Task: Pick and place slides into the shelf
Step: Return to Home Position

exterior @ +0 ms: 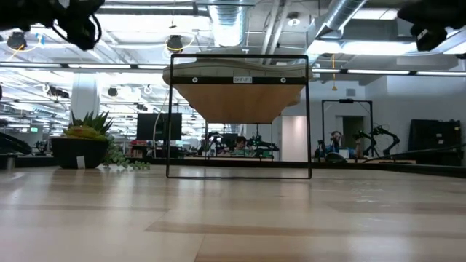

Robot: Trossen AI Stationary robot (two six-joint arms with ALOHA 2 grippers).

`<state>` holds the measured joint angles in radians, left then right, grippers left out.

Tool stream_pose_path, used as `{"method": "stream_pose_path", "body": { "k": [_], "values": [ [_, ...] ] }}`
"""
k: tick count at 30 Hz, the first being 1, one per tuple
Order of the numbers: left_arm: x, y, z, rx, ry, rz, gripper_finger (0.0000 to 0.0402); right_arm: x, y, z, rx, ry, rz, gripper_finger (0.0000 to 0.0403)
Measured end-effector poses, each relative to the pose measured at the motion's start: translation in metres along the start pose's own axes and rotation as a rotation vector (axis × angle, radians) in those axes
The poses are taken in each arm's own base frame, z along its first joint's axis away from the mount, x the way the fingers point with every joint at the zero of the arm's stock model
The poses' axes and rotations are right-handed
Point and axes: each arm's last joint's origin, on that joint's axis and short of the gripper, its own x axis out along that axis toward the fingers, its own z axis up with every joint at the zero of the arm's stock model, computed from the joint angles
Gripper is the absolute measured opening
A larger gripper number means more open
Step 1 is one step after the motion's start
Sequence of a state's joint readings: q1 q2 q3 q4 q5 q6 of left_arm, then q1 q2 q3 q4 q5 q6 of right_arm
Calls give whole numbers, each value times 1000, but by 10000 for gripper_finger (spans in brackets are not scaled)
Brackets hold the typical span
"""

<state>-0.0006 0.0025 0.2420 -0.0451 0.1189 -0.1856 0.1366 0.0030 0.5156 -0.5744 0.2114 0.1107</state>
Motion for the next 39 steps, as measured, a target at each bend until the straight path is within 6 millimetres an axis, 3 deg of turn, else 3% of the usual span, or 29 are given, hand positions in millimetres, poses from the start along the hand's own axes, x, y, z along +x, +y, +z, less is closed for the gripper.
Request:
{"method": "stream_pose_path", "body": {
  "k": [13, 19, 28, 39],
  "values": [
    [10, 9, -53, -70, -30, -34, 148, 4, 1, -4, 4, 0, 3, 0],
    [10, 8, -55, -92, -16, 1, 148, 4, 0, -4, 25, -2, -7, 0],
    [9, 15, -63, -210, 21, 219, 148, 4, 0, -4, 29, -2, -24, 0],
    [9, 16, -69, -163, 88, 225, 148, 4, 0, -4, 29, -3, -23, 0]
  ]
}}
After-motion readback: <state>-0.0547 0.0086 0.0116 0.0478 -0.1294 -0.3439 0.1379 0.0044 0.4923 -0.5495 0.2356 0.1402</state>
